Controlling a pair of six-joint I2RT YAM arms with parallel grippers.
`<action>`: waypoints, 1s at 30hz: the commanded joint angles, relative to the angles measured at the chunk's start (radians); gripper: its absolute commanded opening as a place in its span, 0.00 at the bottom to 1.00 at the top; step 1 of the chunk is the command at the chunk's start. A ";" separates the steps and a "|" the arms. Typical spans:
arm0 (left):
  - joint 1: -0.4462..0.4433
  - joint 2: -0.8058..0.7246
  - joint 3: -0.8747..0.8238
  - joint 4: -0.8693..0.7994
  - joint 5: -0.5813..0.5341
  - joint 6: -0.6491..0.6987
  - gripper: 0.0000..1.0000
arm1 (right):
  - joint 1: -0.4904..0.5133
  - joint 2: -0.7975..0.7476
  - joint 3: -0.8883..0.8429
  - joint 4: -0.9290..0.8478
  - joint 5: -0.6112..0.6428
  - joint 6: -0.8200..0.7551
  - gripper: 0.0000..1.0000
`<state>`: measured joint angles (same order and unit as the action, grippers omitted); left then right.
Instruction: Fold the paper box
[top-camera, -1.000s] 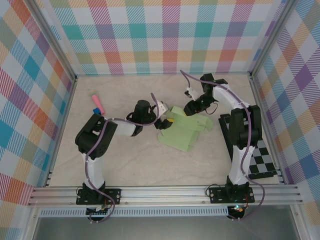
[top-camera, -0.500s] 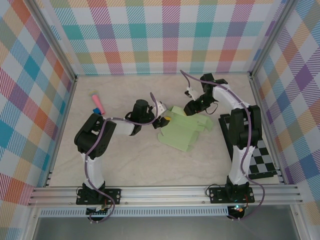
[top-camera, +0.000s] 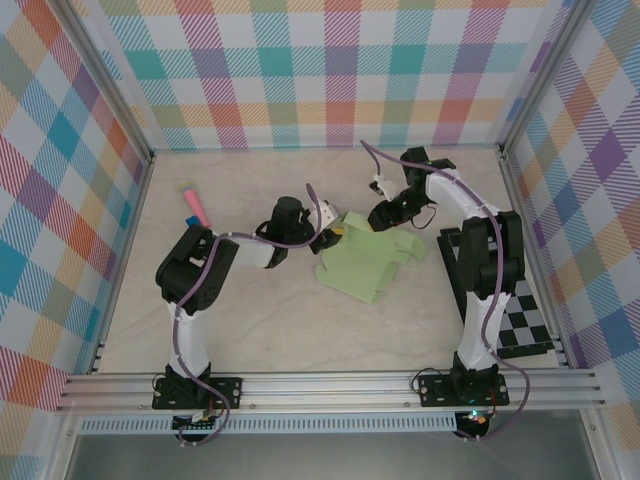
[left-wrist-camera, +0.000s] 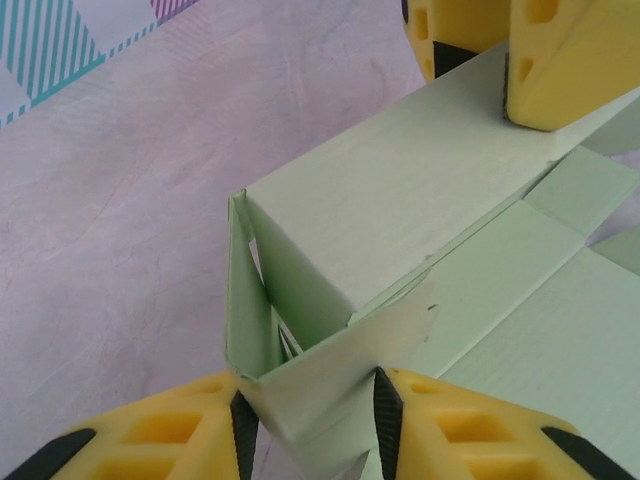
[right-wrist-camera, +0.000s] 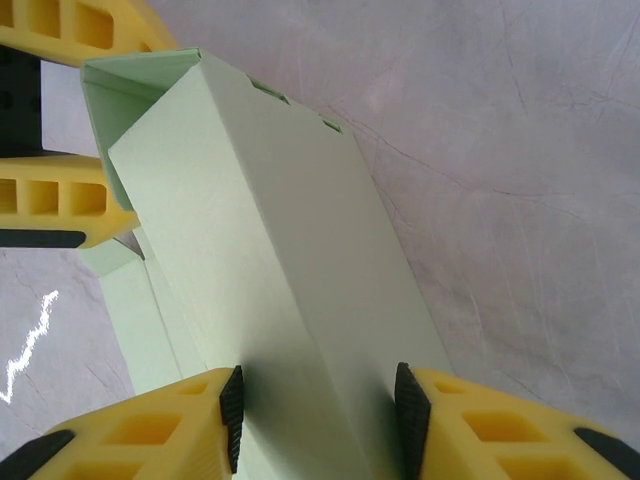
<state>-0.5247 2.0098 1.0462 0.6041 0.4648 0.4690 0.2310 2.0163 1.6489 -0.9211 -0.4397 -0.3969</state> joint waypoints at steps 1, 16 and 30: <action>-0.011 0.019 0.031 0.014 -0.017 0.026 0.35 | 0.005 -0.018 -0.024 -0.003 0.008 0.017 0.46; -0.032 0.047 0.067 0.019 -0.060 0.033 0.32 | 0.002 -0.010 0.012 -0.015 -0.085 0.032 0.50; -0.040 0.078 0.125 0.017 -0.047 0.017 0.32 | 0.002 -0.008 -0.001 0.001 -0.087 0.039 0.51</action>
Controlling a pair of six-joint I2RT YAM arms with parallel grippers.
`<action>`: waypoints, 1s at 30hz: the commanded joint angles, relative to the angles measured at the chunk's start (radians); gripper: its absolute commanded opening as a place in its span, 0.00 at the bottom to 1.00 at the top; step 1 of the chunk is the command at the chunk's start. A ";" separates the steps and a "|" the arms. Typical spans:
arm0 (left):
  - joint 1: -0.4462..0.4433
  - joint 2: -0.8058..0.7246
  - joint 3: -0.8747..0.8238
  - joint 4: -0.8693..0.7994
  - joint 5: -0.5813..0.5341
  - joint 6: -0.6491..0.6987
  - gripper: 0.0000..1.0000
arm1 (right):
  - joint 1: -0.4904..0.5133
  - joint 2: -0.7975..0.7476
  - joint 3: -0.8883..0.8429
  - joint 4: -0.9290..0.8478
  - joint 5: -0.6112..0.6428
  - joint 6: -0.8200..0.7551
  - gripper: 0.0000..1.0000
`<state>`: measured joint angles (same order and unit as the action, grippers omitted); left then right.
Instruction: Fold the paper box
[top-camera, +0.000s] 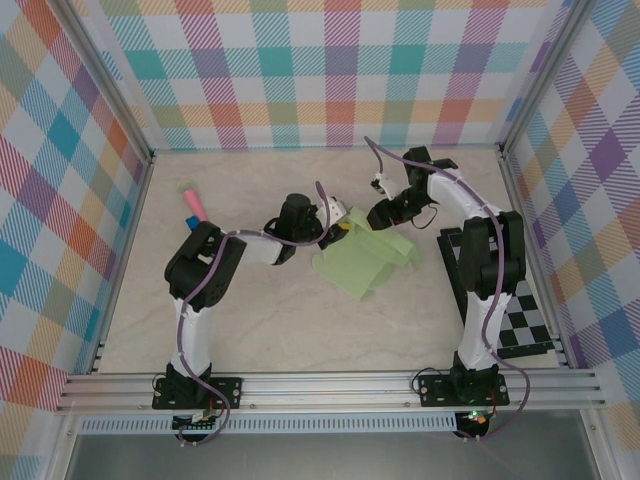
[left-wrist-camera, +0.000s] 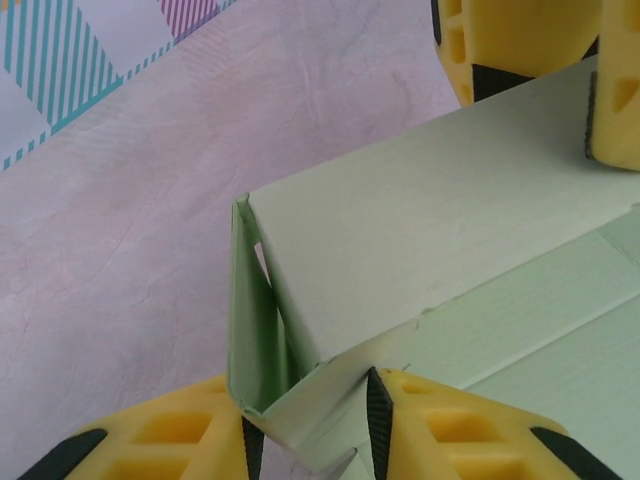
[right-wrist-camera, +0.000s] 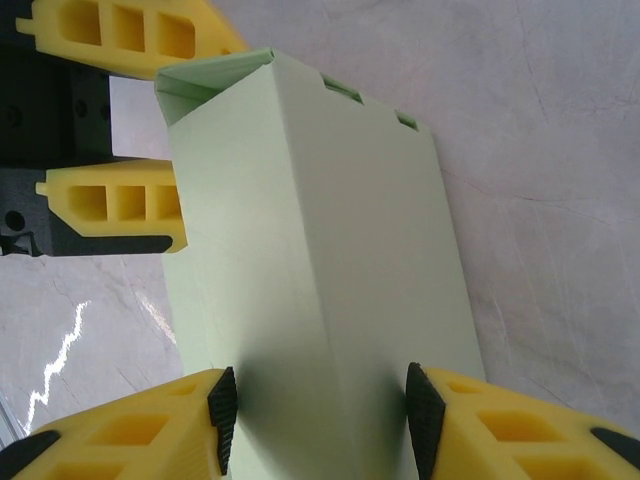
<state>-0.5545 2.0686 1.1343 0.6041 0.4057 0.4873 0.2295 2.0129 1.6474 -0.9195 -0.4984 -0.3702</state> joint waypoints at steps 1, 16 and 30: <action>-0.011 0.022 0.043 0.018 0.015 -0.003 0.31 | 0.004 -0.005 -0.001 0.004 -0.029 0.015 0.51; -0.048 0.095 0.126 0.029 -0.042 -0.042 0.39 | -0.007 -0.011 -0.037 0.043 -0.055 0.045 0.52; -0.033 0.162 0.195 0.038 0.076 -0.015 0.47 | -0.039 -0.025 -0.082 0.068 -0.098 0.037 0.51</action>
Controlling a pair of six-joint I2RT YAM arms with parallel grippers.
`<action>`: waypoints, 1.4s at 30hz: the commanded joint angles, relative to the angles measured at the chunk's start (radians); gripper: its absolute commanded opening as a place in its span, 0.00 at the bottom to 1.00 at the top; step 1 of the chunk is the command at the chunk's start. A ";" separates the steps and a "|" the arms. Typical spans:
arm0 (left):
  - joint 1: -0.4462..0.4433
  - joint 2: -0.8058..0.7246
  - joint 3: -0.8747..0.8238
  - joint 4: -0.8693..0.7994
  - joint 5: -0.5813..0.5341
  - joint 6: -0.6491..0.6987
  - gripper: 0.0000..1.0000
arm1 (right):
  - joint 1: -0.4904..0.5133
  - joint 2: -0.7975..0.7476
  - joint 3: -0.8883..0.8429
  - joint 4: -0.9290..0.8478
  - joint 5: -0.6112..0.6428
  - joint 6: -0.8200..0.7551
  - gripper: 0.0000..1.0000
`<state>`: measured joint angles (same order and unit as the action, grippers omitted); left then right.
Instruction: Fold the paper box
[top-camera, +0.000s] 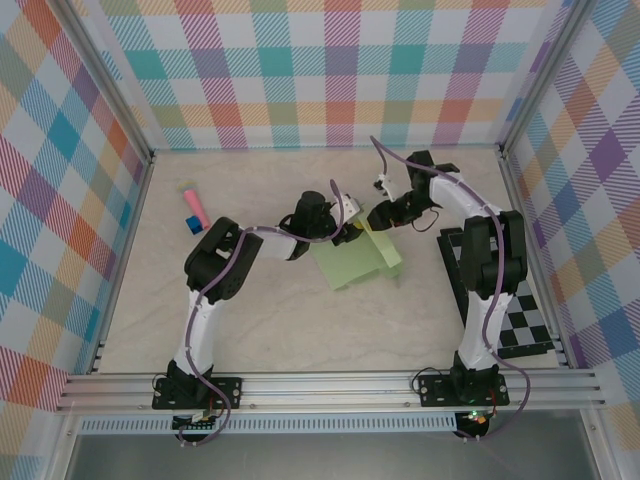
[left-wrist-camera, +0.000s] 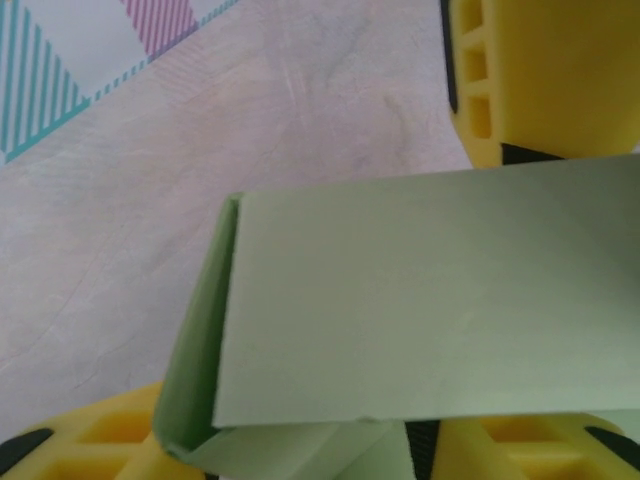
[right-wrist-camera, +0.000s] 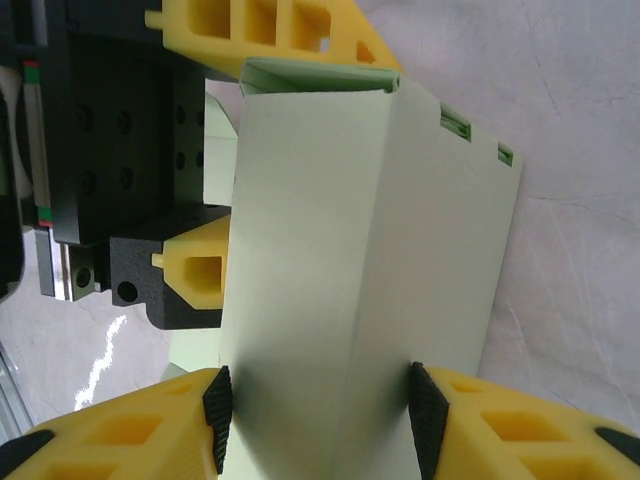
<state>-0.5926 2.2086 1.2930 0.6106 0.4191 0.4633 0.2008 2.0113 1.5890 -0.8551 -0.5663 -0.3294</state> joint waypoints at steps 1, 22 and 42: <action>0.008 0.030 0.045 0.034 0.064 0.001 0.44 | -0.014 -0.025 -0.024 0.005 -0.031 -0.003 0.51; 0.010 0.028 0.053 0.009 0.000 -0.013 0.00 | -0.038 -0.126 -0.117 0.129 -0.142 0.113 0.54; 0.014 -0.134 0.102 -0.290 -0.144 -0.320 0.00 | -0.227 -0.499 -0.458 0.645 -0.132 0.400 0.67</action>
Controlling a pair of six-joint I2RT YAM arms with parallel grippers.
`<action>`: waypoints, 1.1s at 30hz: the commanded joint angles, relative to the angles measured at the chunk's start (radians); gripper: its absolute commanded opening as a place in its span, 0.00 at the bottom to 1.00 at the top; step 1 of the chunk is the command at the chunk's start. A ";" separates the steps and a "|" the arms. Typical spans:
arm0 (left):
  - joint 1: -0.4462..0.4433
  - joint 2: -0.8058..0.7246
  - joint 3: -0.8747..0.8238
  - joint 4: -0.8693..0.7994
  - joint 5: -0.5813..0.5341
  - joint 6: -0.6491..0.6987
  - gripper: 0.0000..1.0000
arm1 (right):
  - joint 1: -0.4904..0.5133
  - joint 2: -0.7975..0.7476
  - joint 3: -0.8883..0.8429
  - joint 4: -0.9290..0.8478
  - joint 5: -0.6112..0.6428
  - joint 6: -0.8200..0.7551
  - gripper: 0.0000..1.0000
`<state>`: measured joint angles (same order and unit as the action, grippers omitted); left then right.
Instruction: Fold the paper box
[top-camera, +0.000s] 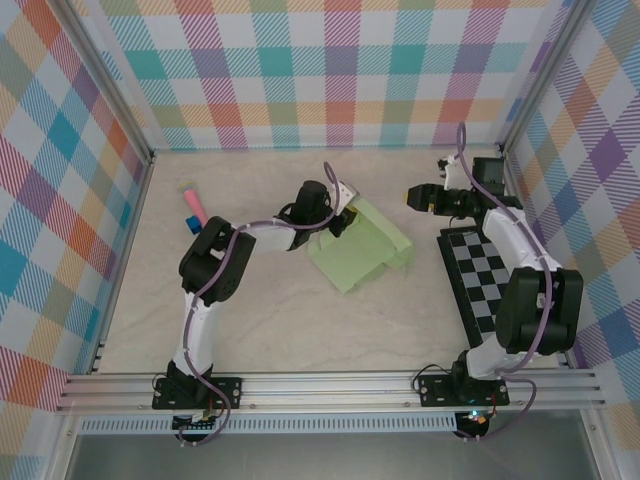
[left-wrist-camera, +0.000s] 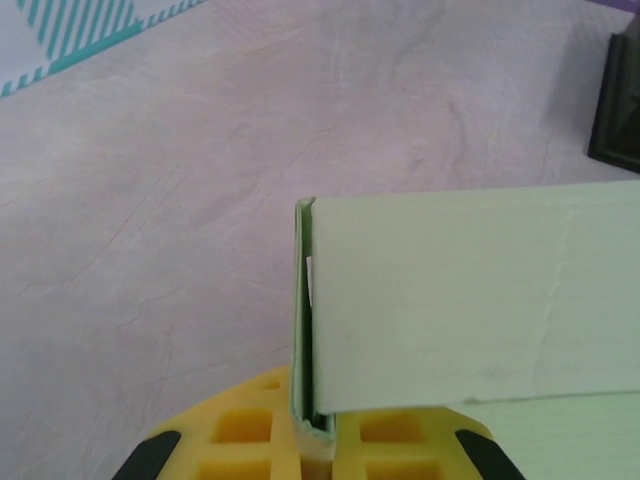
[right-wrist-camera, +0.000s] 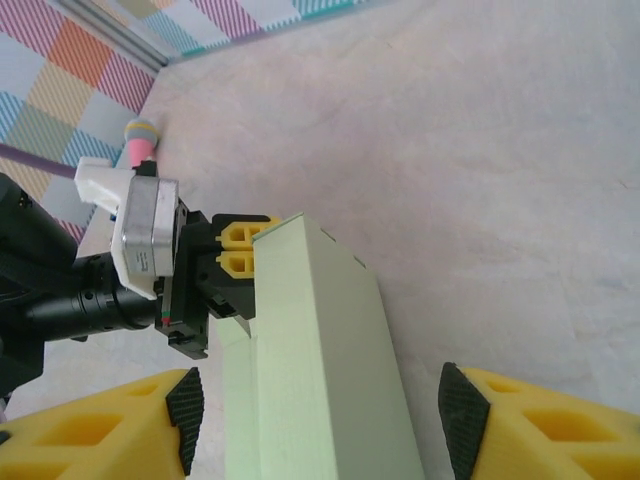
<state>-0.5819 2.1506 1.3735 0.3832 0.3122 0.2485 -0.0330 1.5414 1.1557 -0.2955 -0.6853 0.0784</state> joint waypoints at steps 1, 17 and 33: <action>0.005 -0.091 0.014 -0.060 -0.032 -0.114 0.00 | 0.007 -0.024 -0.023 0.079 -0.039 -0.023 0.67; 0.068 -0.139 0.109 -0.373 0.045 -0.182 0.00 | -0.004 0.024 -0.034 -0.001 -0.019 0.118 0.65; 0.079 -0.217 0.054 -0.519 -0.092 -0.221 0.00 | 0.006 -0.056 -0.154 0.048 -0.109 0.130 0.65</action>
<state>-0.5137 2.0193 1.5265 -0.2592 0.2893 0.0338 -0.0330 1.5429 1.0149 -0.2848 -0.7448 0.2459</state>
